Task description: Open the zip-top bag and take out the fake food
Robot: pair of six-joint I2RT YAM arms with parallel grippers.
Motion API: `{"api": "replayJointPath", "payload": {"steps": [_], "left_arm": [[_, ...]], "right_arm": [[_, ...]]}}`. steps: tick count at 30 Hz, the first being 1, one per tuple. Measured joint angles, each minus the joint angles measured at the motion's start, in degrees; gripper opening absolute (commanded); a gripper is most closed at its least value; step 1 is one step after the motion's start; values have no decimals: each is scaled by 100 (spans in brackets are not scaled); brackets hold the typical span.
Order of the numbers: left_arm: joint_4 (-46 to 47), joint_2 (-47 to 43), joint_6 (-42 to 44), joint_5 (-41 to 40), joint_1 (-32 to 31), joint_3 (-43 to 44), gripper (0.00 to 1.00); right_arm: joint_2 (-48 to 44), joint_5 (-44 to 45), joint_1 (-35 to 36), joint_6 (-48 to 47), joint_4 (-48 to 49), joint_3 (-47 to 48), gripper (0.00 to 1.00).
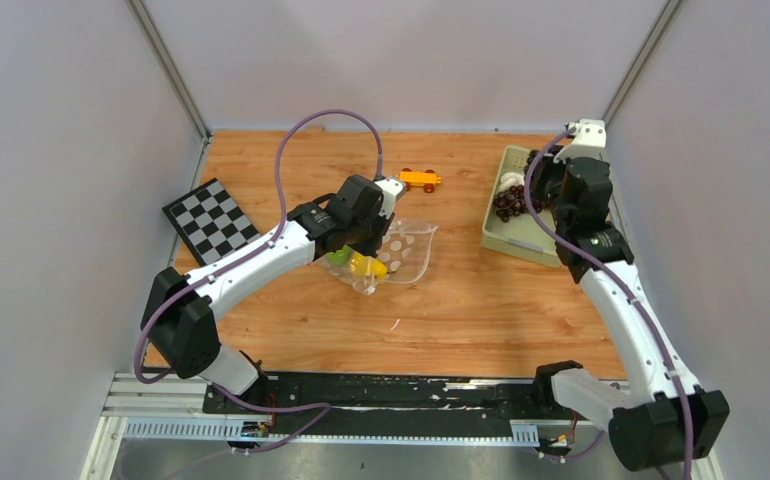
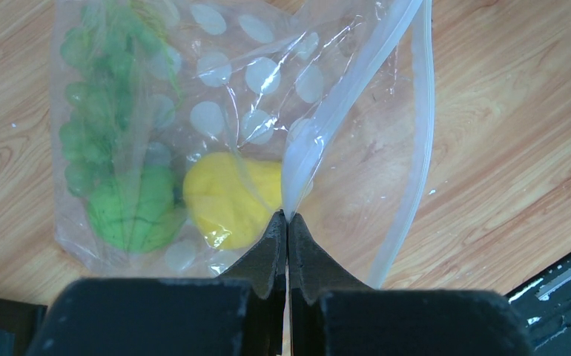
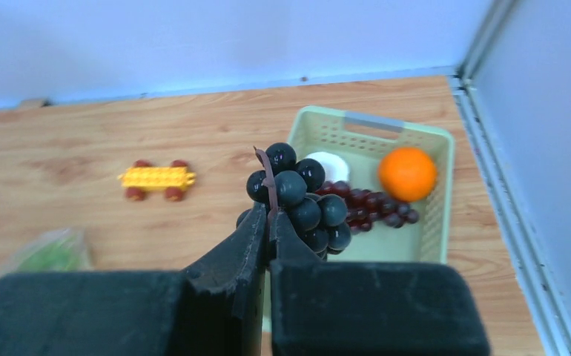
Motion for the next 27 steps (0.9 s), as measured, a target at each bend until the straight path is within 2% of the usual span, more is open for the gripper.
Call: {"api": "replayJointPath", "payload": {"steps": [4, 11, 18, 22, 25, 27], "left_arm": [[-22, 0, 0, 0, 0, 0, 0], [-48, 0, 0, 0, 0, 0, 0], [-59, 2, 2, -2, 0, 2, 0], [-61, 2, 2, -2, 0, 2, 0], [-61, 7, 2, -2, 0, 2, 0], [-61, 9, 2, -2, 0, 2, 0]], "right_arm": [[732, -13, -704, -42, 713, 2, 0], [2155, -39, -1495, -175, 1731, 321, 0], [3434, -85, -1716, -518, 2297, 970, 0], [3751, -363, -1714, -581, 2367, 1043, 0], [3908, -695, -1714, -568, 2352, 1043, 6], [4002, -992, -1714, -520, 2345, 1043, 15]]}}
